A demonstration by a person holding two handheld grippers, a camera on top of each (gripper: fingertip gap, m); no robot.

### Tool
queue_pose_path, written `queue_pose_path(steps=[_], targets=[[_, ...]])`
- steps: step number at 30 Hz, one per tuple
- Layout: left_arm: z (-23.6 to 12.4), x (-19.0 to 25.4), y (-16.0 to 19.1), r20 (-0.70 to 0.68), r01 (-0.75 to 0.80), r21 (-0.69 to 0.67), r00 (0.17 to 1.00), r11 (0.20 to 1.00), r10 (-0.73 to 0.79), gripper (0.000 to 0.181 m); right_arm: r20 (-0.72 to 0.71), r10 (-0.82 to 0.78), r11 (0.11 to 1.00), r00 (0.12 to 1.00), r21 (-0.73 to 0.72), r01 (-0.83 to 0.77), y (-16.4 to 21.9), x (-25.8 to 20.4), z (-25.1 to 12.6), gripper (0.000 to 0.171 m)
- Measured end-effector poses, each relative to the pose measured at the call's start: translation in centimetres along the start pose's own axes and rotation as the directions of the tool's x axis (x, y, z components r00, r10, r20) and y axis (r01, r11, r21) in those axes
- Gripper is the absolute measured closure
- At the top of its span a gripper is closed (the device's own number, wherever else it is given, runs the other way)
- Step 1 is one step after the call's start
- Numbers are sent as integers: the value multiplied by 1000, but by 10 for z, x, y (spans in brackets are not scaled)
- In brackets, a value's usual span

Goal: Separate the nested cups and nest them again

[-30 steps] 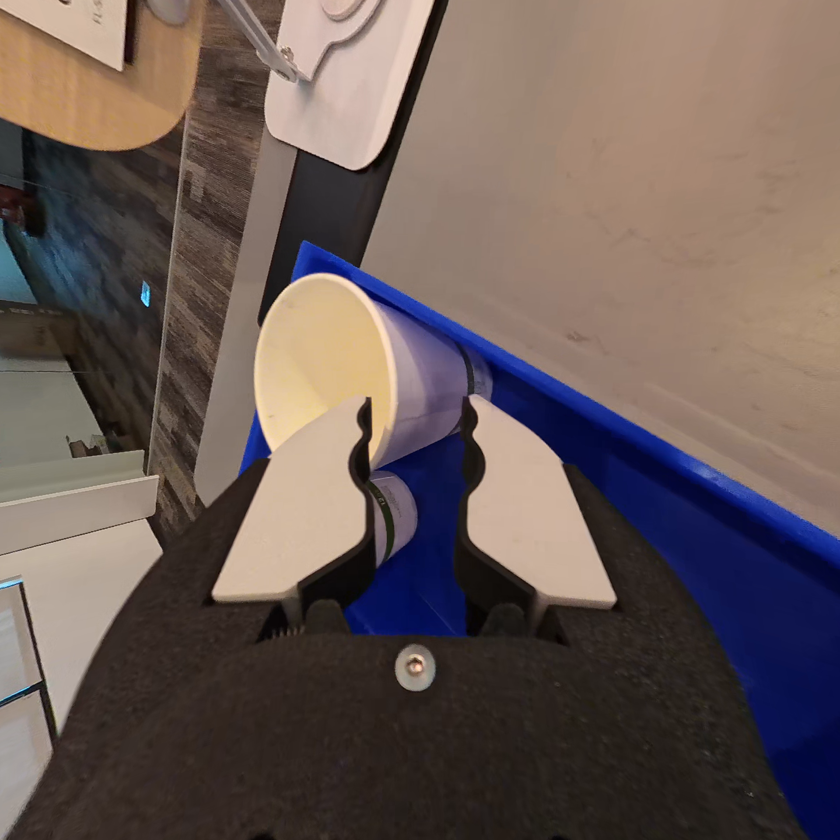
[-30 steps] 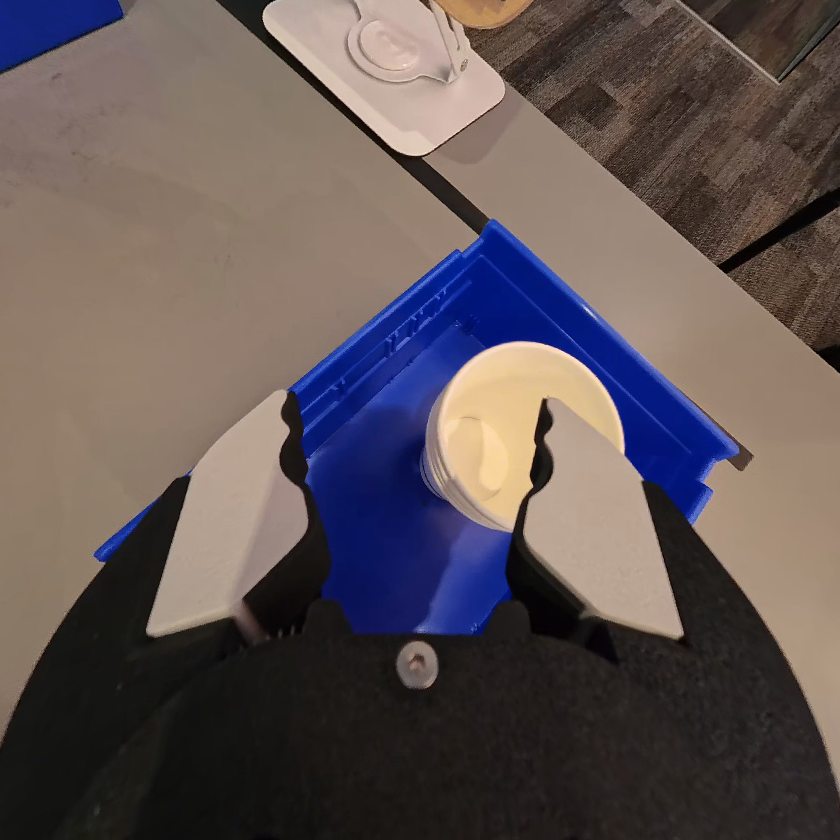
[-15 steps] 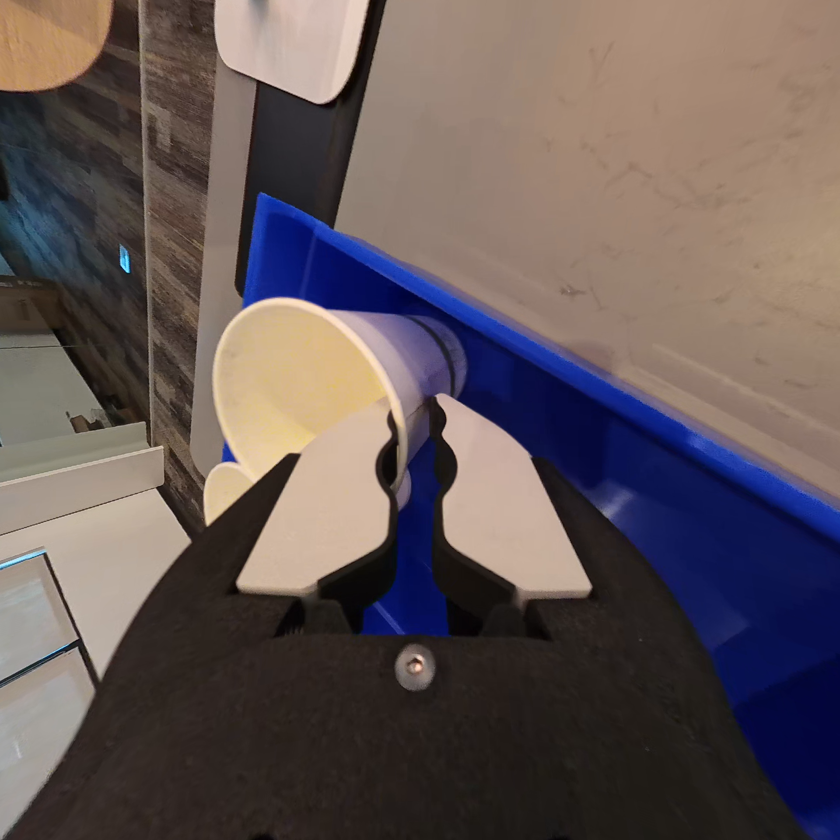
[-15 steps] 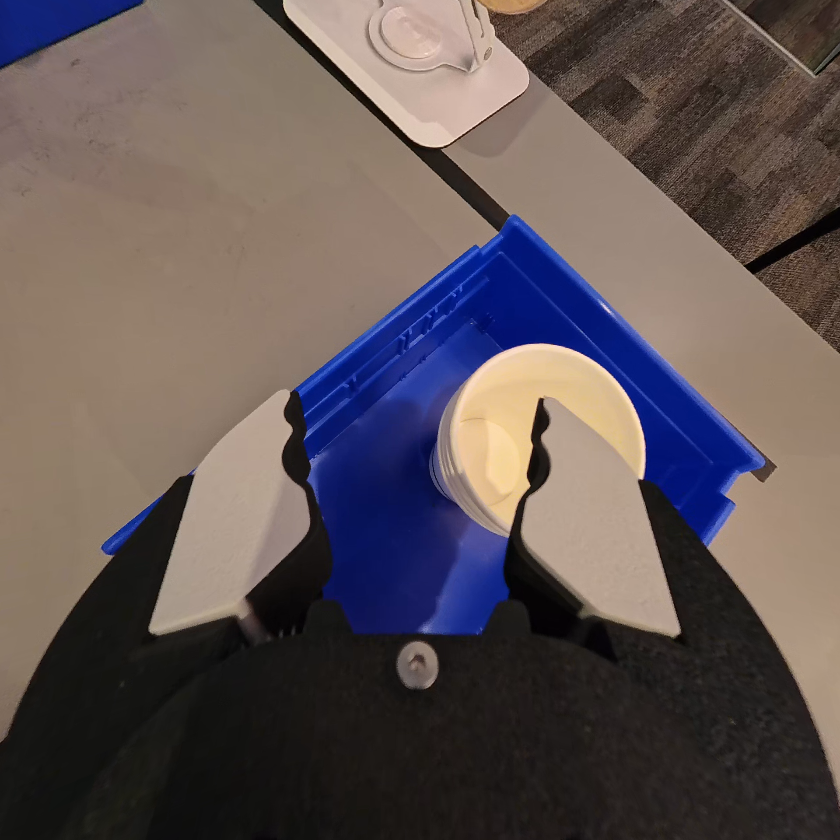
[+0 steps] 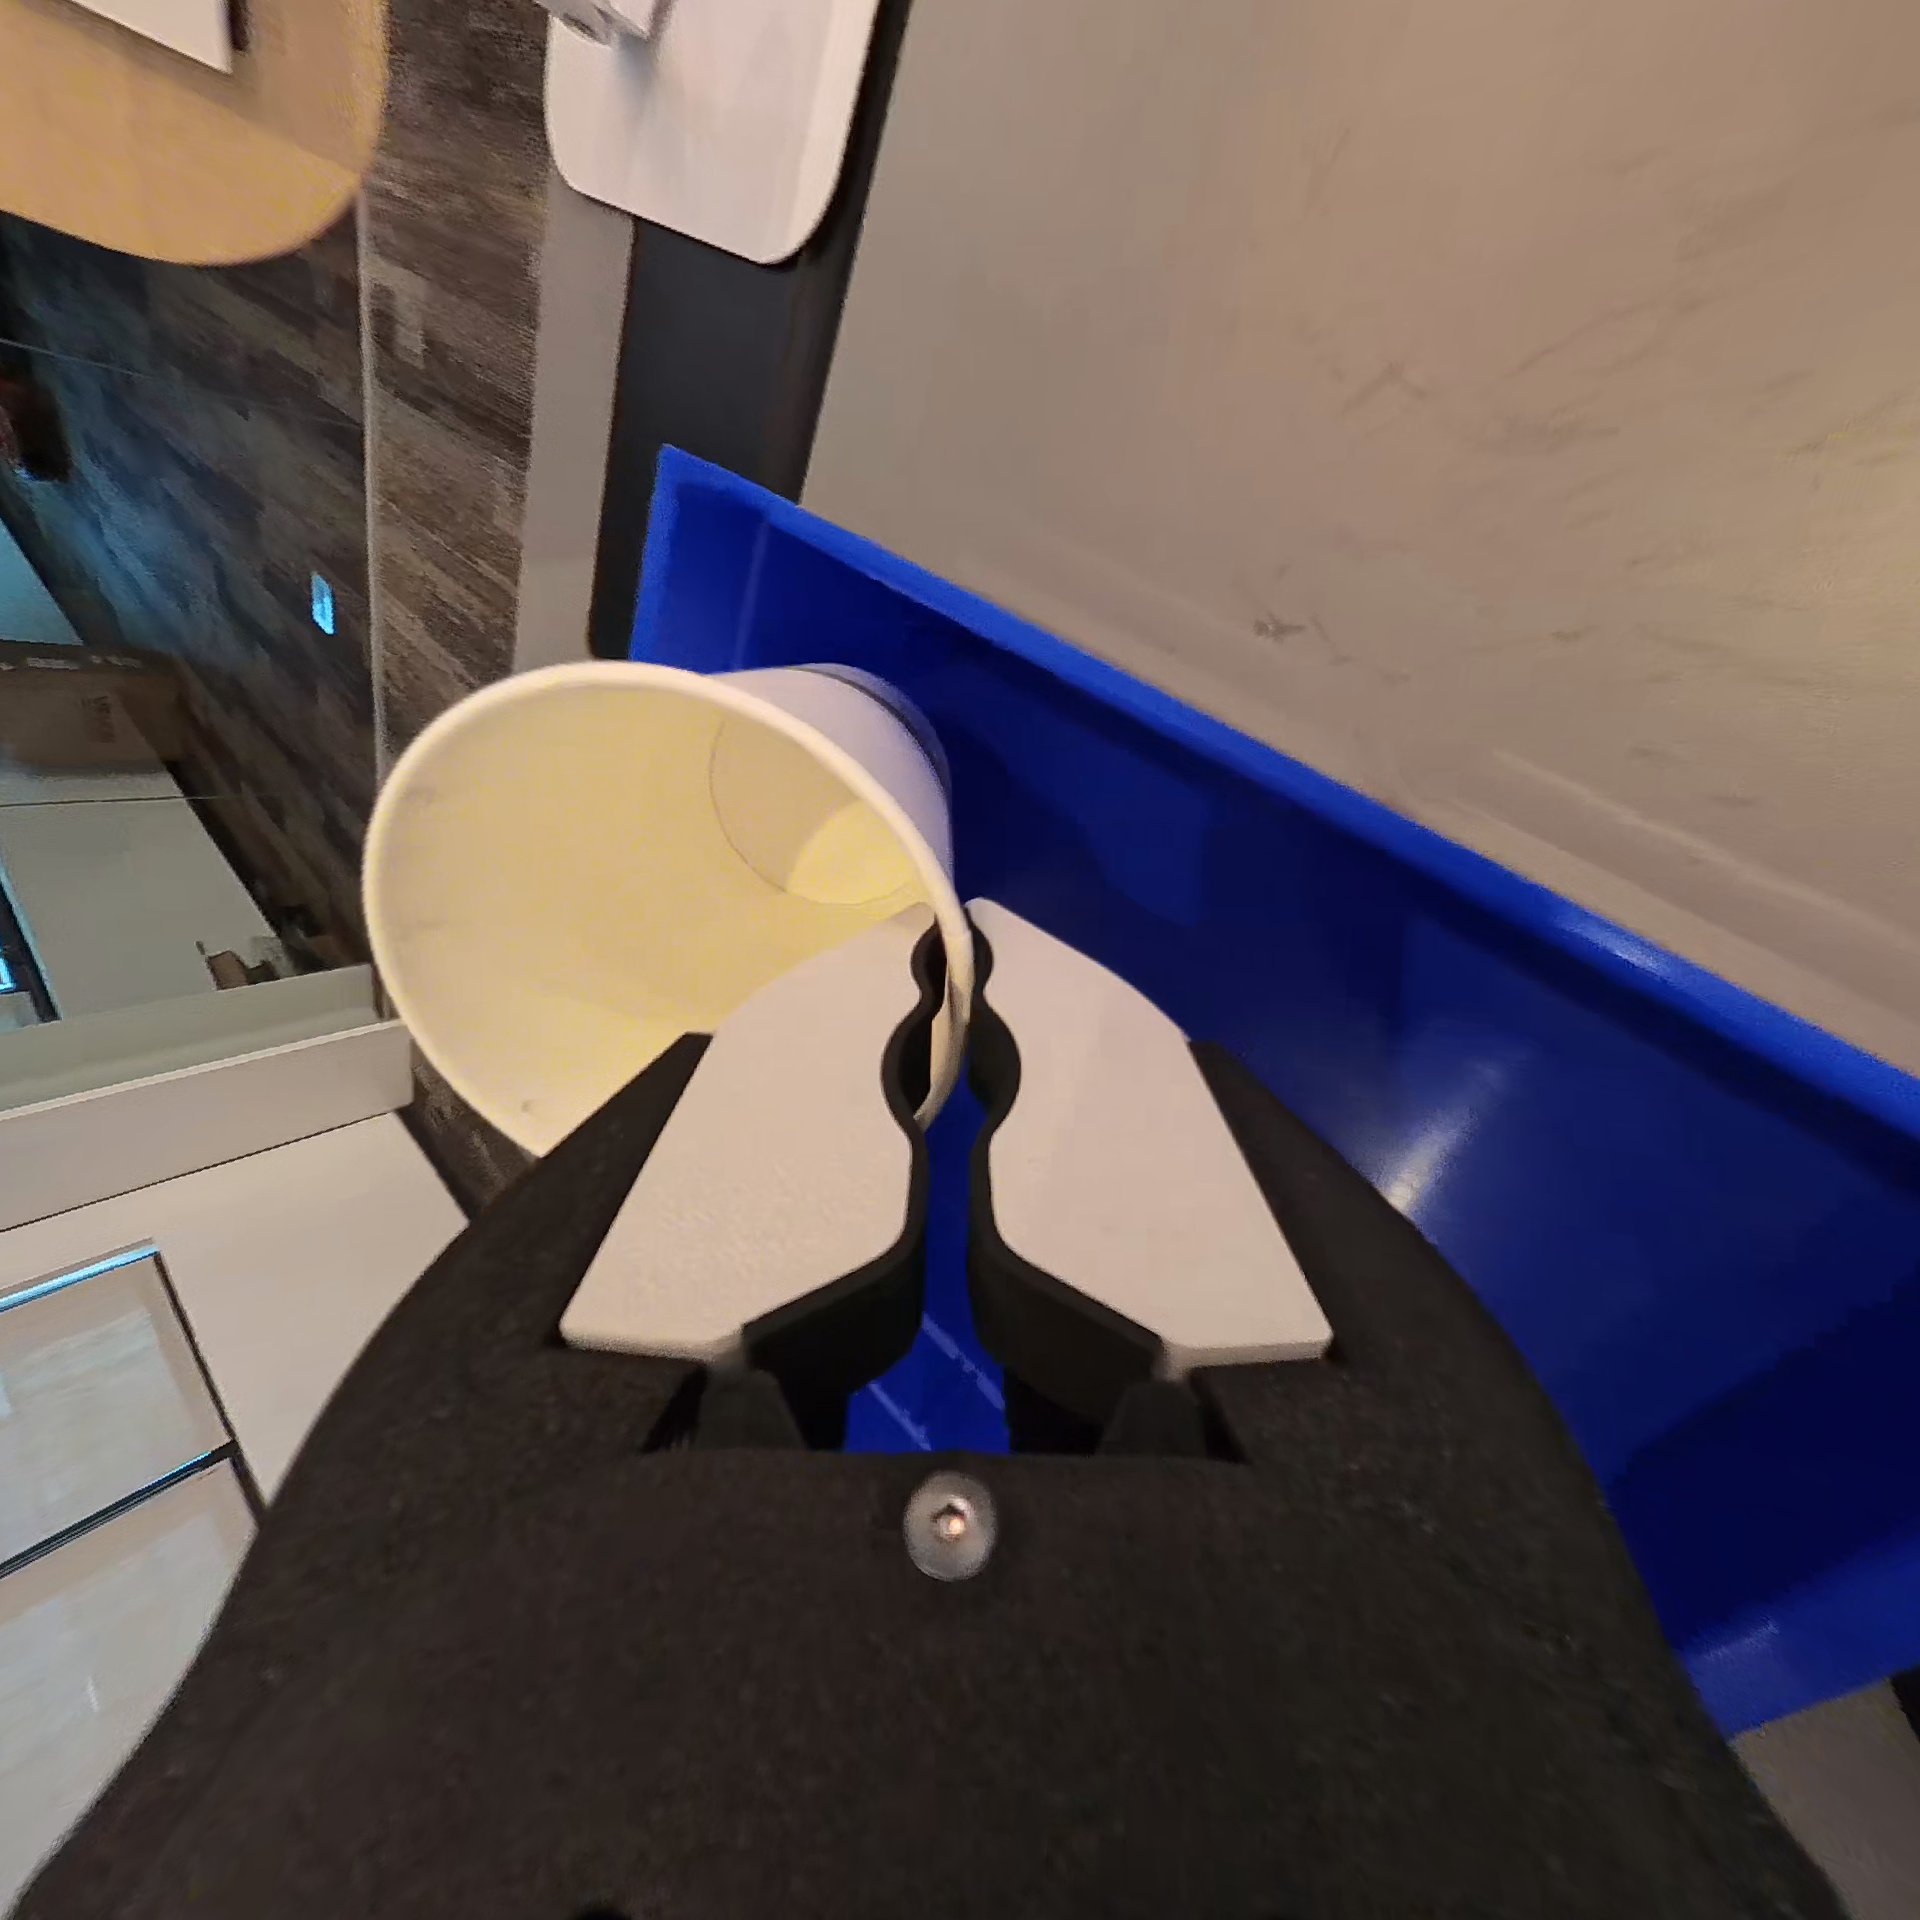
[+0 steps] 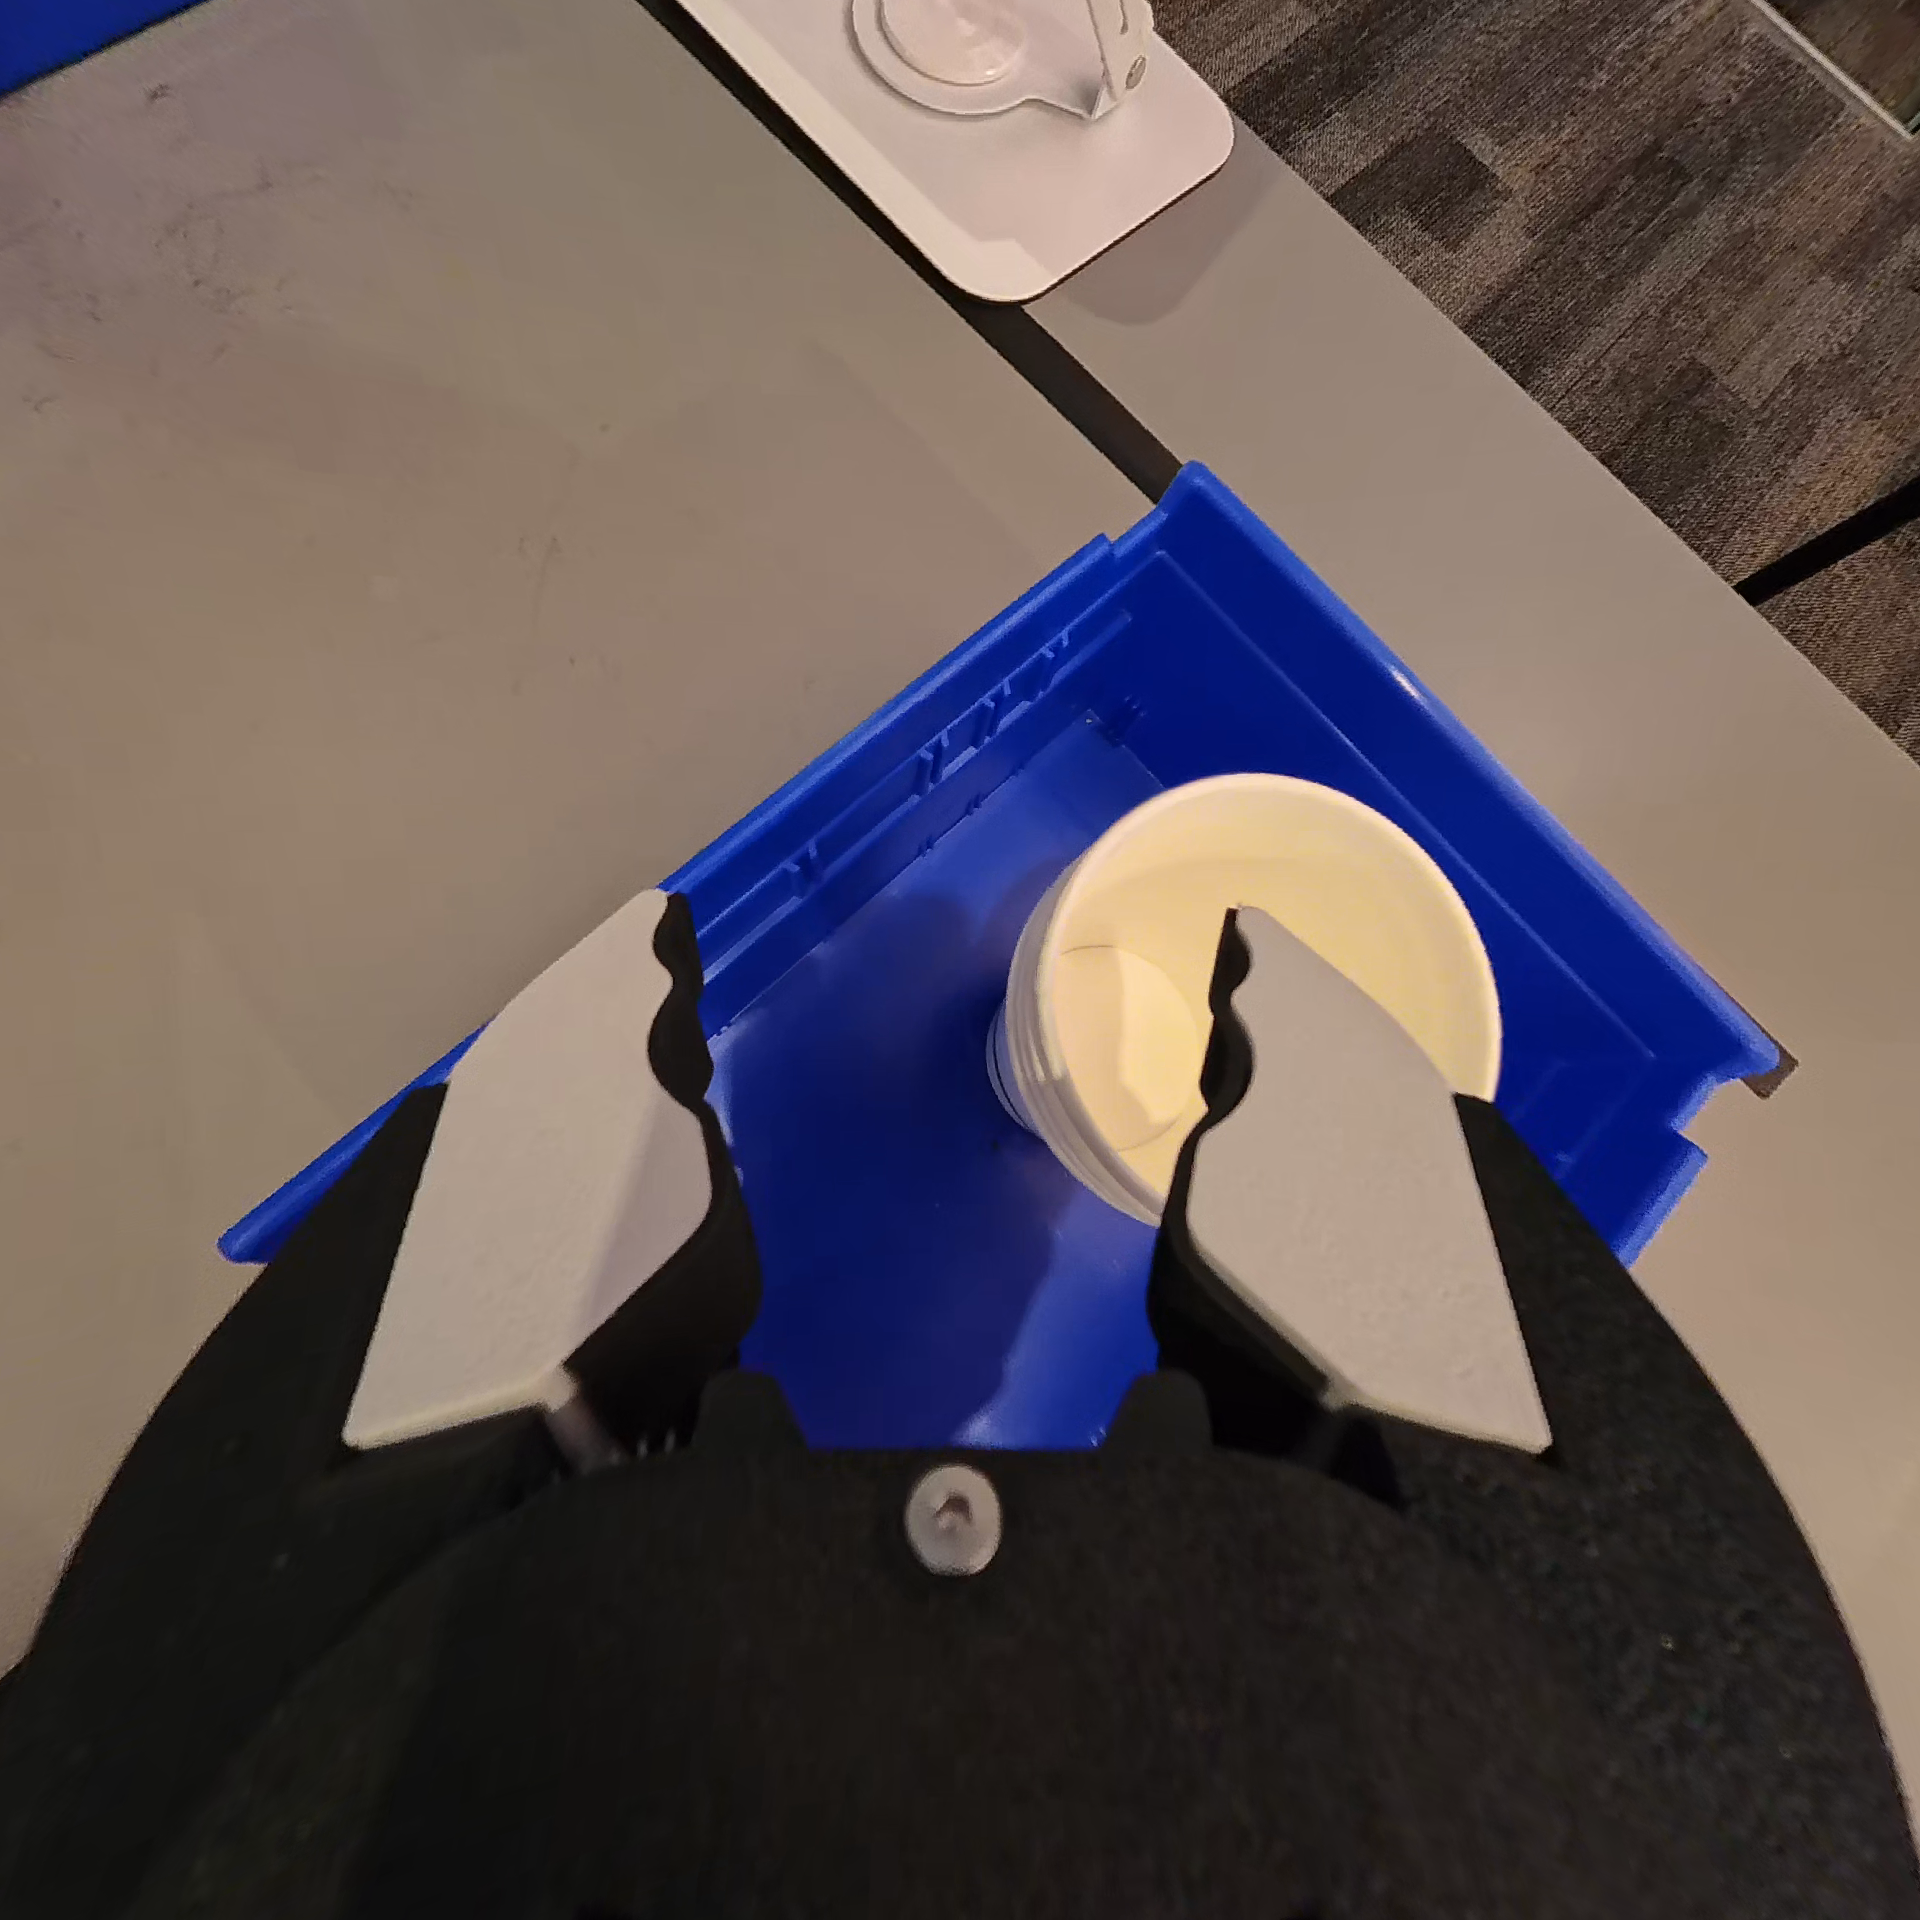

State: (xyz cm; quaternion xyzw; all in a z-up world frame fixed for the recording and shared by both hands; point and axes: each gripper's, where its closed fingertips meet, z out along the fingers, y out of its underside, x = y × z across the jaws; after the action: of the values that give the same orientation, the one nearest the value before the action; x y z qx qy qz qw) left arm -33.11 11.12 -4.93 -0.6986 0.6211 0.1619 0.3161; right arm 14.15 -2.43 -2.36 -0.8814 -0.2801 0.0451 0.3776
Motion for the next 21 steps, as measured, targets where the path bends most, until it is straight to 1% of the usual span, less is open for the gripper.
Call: queue_pose_path(steps=[5, 7, 9, 12, 15, 17, 19, 21], targets=[[-30, -11, -6, 79, 1, 32, 997, 999, -3, 180, -1, -9, 1000, 1000, -6, 9, -1, -2, 2, 79], [-45, -16, -11, 115, 10, 65, 993, 998, -17, 180, -8, -17, 1000, 1000, -9, 17, -3, -3, 1, 79], [-63, -19, -19, 131, 21, 129, 991, 991, -38, 180, -33, -33, 999, 999, 6, 33, -8, -3, -1, 80], [-93, -8, -44, 94, 11, 274, 995, 962, -38, 181, -54, -74, 994, 996, 79, 78, -30, -11, -12, 81], [-125, 17, -83, 32, -51, 459, 999, 887, 41, 181, -27, -154, 968, 988, 197, 156, -63, -39, -25, 83], [-144, 44, -112, -39, -93, 584, 989, 806, 142, 180, 19, -215, 932, 976, 303, 200, -88, -67, -31, 88], [-160, 79, -137, -118, -118, 691, 955, 713, 273, 181, 137, -277, 895, 951, 398, 203, -108, -105, -35, 88], [-169, 106, -156, -165, -129, 751, 913, 647, 374, 181, 264, -339, 876, 903, 439, 200, -116, -142, -34, 83]])
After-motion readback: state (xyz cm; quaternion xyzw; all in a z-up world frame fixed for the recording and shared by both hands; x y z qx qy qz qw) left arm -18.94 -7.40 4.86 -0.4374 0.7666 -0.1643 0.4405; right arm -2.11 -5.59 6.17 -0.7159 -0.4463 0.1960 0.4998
